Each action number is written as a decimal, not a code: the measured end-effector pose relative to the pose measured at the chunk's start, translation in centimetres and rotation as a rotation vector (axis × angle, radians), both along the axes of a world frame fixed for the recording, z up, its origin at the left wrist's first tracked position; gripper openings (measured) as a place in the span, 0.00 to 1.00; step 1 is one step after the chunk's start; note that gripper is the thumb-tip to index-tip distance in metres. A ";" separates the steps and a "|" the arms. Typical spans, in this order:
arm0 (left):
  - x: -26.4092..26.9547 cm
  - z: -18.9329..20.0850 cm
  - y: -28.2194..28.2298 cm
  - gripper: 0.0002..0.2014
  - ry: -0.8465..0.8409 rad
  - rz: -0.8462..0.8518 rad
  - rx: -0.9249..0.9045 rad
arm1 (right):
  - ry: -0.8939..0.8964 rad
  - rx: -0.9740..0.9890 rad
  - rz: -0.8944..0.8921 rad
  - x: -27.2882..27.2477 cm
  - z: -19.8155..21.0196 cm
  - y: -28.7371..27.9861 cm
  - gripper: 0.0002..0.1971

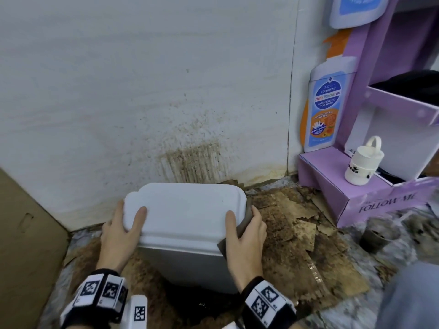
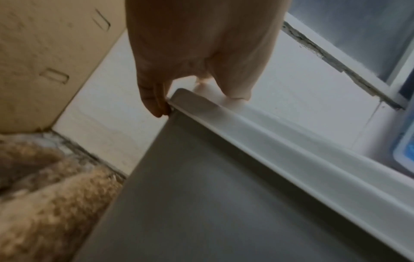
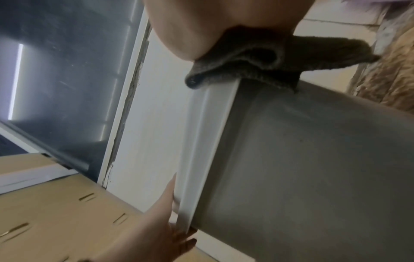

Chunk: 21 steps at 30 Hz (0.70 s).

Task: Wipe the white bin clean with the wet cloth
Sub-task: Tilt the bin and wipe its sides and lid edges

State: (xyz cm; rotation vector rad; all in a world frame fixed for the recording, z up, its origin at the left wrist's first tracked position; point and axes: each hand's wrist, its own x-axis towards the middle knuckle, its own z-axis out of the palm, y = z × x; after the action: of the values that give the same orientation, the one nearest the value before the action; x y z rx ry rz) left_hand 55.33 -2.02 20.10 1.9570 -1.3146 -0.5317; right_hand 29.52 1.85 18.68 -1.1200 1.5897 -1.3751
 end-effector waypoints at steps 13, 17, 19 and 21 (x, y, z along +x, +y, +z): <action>-8.9 0.7 4.7 0.50 0.387 0.241 -0.027 | -0.062 0.069 0.375 -5.4 0.5 -8.9 0.31; -10.7 -0.1 4.9 0.51 0.631 0.188 -0.096 | 0.066 0.062 0.504 -6.0 1.5 -9.3 0.20; -10.8 -1.0 4.7 0.54 0.700 0.197 -0.136 | 0.084 0.040 0.500 -5.9 1.4 -9.3 0.18; -11.1 -1.0 4.7 0.55 0.709 0.214 -0.179 | 0.073 0.015 0.473 -5.9 1.3 -9.2 0.23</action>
State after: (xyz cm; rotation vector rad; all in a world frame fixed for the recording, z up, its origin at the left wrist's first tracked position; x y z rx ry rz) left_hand 44.25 2.69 19.11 1.5204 -0.6708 -0.8644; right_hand 23.65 -7.35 19.96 -1.4386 1.2699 -1.0151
